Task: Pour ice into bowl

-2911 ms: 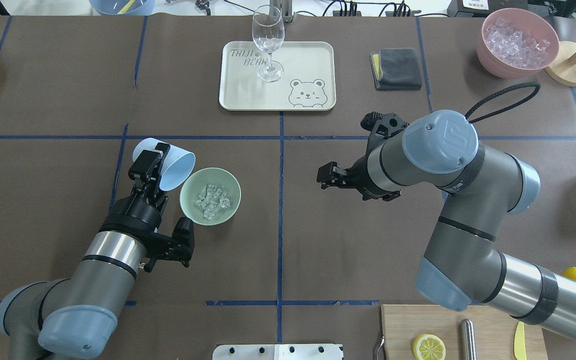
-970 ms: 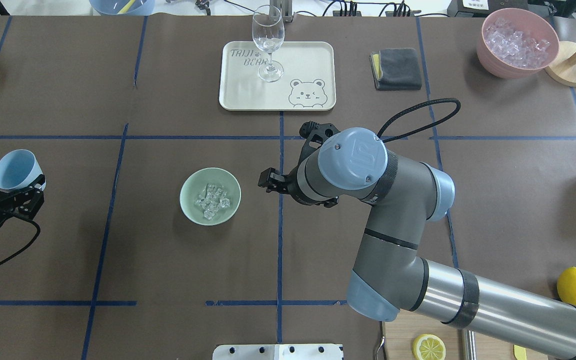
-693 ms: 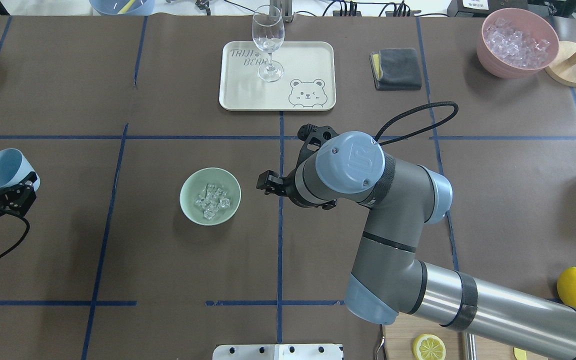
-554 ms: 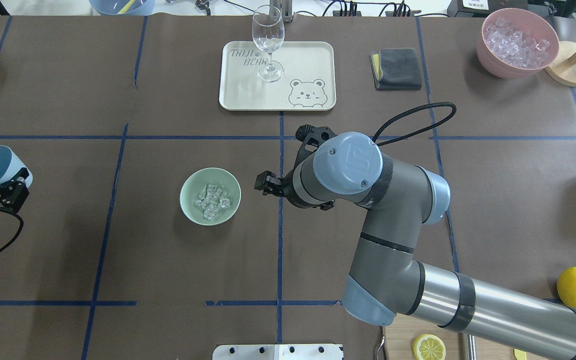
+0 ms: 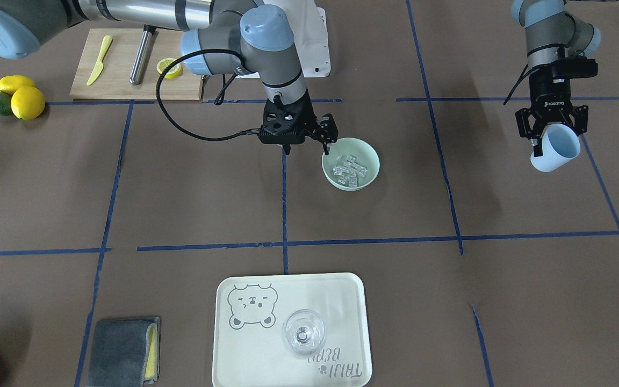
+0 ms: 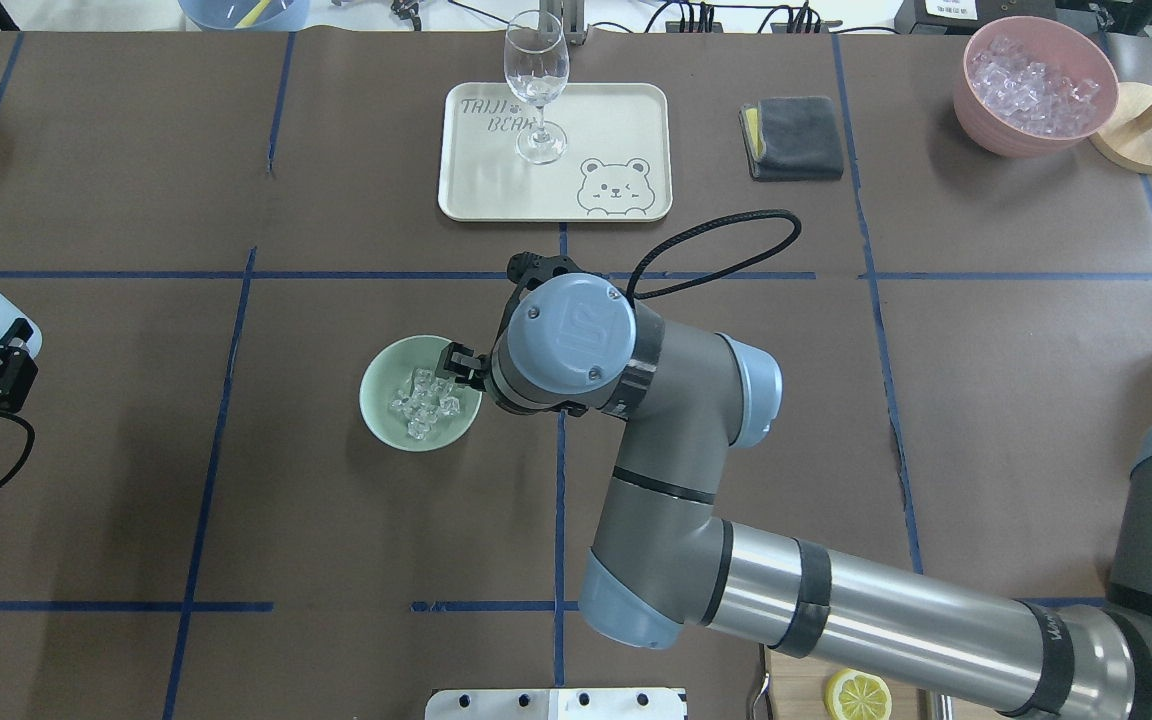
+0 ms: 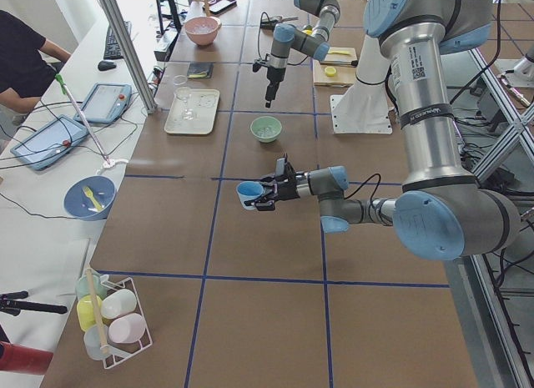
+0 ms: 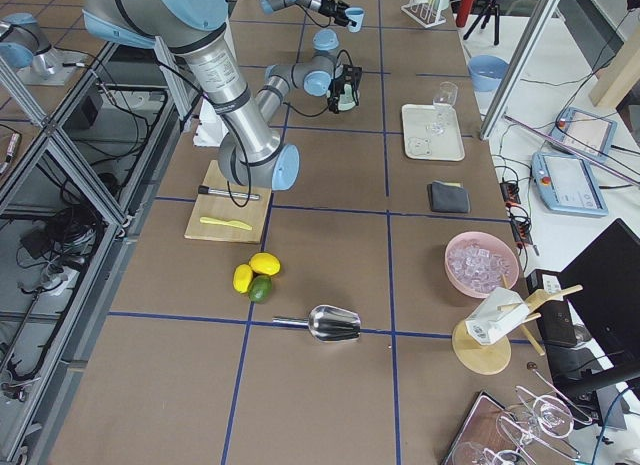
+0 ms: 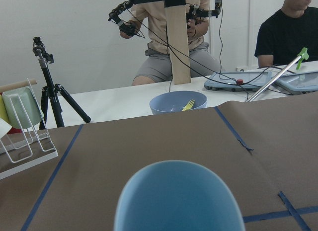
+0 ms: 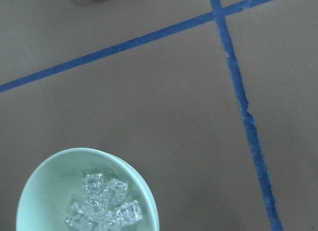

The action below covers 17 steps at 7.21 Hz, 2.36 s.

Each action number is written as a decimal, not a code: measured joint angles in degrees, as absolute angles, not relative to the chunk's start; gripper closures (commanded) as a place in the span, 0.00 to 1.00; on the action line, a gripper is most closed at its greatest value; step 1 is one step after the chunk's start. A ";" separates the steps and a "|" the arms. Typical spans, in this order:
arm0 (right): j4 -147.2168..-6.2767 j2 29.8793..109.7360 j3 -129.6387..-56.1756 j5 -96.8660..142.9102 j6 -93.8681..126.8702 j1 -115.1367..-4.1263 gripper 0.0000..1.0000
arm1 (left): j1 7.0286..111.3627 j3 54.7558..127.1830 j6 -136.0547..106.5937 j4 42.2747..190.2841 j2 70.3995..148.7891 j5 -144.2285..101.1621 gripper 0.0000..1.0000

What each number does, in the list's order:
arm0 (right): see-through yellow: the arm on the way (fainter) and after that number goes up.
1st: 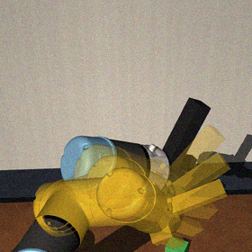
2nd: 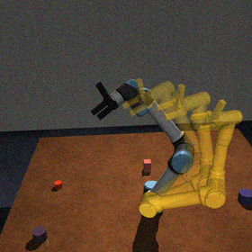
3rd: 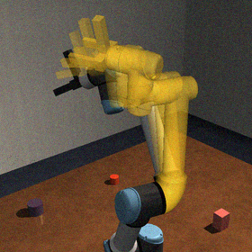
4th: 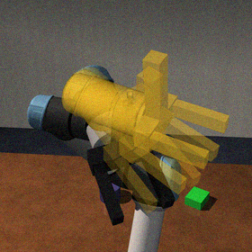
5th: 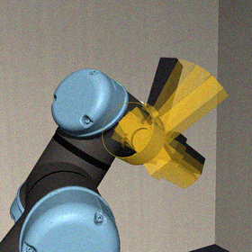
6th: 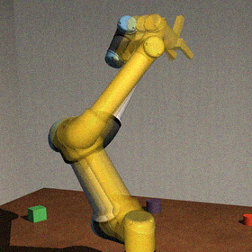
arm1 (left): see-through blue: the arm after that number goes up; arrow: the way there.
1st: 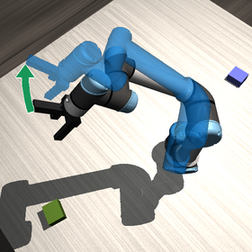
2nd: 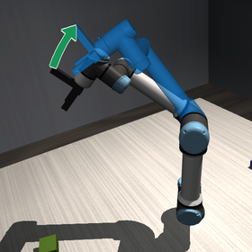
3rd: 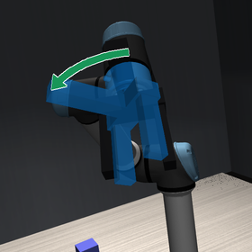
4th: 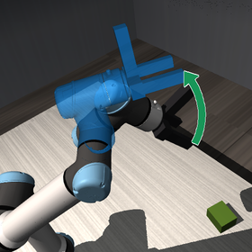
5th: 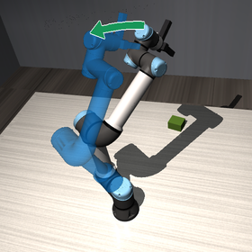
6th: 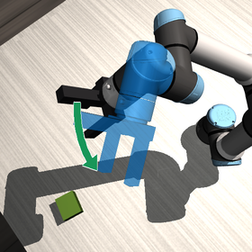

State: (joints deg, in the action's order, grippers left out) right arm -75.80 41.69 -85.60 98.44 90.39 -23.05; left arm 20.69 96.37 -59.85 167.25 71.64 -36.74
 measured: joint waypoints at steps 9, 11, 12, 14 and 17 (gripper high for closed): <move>-70.67 37.09 -75.14 96.55 92.60 -21.59 1.00 | 20.23 90.43 -61.36 166.39 76.14 -35.29 1.00; -70.68 37.09 -75.64 96.70 91.92 -21.83 1.00 | 20.03 87.37 -64.15 166.45 77.74 -35.08 1.00; -70.74 37.09 -76.27 96.90 91.84 -22.19 1.00 | 19.51 86.48 -65.87 166.44 78.02 -34.77 1.00; -71.21 37.43 -78.50 98.13 91.84 -23.51 1.00 | 17.66 85.94 -67.61 166.32 78.63 -34.20 1.00; -71.99 37.93 -80.04 99.98 91.85 -25.12 1.00 | 16.22 85.79 -67.87 166.10 79.19 -34.17 0.00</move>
